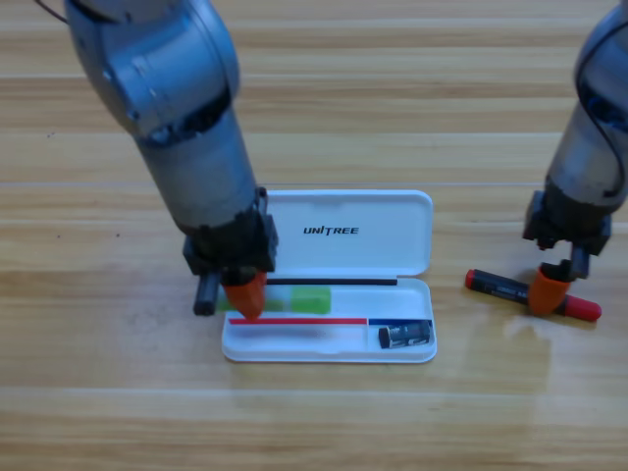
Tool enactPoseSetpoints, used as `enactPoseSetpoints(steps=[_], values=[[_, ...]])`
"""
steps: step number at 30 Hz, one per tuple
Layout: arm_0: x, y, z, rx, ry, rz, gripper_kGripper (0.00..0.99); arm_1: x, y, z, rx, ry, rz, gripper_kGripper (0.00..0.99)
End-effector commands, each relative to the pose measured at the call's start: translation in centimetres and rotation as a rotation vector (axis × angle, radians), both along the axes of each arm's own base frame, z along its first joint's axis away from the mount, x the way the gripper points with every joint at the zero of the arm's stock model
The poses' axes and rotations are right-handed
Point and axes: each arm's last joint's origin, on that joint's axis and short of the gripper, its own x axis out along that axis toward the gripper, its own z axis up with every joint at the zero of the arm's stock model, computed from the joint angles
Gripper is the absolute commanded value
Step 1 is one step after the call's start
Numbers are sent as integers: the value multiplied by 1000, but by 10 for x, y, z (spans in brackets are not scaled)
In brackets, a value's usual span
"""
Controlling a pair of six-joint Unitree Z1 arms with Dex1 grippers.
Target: Clean up eraser and pencils
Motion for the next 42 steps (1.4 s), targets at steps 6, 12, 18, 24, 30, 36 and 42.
enactPoseSetpoints(steps=[6, 12, 18, 24, 30, 36, 42], values=[[2, -22, -35, 49, 31, -6, 0, 20, 16, -55, -37, 100, 59, 499], [4, -29, -39, 48, 31, -6, 0, 19, 16, -57, -44, 122, 85, 0], [4, -35, -43, 48, 34, -5, 0, 16, 15, -37, -13, 91, 85, 0], [4, -38, -47, 54, 41, -2, 0, 9, 16, -15, 9, 72, 89, 0], [4, -38, -50, 63, 41, 18, 0, 0, 17, 0, 8, 67, 106, 0], [2, -36, -49, 67, 48, 27, 247, -17, 17, 26, 17, 47, 132, 0], [1, -35, -49, 71, 50, 33, 989, -33, 22, 47, 29, 30, 163, 0]])
